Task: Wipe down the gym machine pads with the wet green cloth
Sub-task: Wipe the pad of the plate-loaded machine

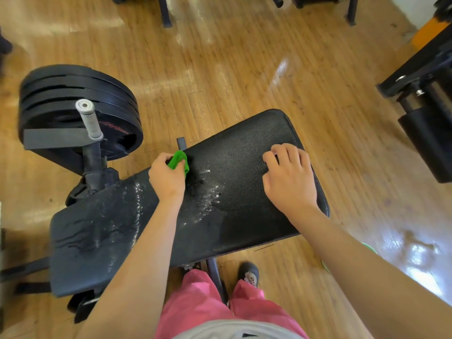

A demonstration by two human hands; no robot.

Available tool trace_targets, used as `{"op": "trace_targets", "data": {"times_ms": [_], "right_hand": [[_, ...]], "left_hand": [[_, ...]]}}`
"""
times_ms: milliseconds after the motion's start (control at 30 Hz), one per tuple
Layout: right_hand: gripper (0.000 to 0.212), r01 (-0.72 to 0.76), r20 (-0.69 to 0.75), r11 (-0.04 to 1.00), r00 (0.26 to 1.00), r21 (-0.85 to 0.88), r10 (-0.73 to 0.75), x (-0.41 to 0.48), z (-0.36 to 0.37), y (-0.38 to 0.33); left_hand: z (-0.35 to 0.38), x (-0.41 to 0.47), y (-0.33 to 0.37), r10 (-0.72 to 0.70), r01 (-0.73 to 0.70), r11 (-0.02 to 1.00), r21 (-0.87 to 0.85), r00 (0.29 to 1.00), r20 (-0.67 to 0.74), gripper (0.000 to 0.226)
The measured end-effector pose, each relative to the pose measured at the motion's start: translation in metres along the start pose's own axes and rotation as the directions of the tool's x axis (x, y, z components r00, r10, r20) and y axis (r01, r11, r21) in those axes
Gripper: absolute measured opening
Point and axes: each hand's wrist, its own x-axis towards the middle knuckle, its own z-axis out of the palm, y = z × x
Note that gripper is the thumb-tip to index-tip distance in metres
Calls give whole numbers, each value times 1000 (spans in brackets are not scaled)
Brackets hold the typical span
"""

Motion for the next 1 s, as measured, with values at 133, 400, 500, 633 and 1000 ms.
{"op": "trace_targets", "data": {"times_ms": [133, 400, 500, 633, 1000], "right_hand": [[29, -2, -1, 1000, 1000, -7, 2, 1, 0, -1], [33, -8, 10, 1000, 1000, -5, 8, 2, -3, -2], [27, -6, 10, 1000, 1000, 7, 6, 1, -2, -2], [24, -15, 19, 1000, 1000, 18, 14, 2, -3, -2], [24, 3, 6, 976, 1000, 219, -4, -9, -7, -17]], "left_hand": [[14, -17, 20, 26, -26, 997, -77, 1000, 8, 7], [30, -44, 35, 231, -211, 963, -169, 967, 108, 12], [23, -44, 21, 232, -212, 964, -162, 965, 119, 13], [10, -43, -1, 182, -173, 980, -95, 978, 99, 12], [-12, -35, -38, 23, -16, 996, -86, 997, 78, 11]]}}
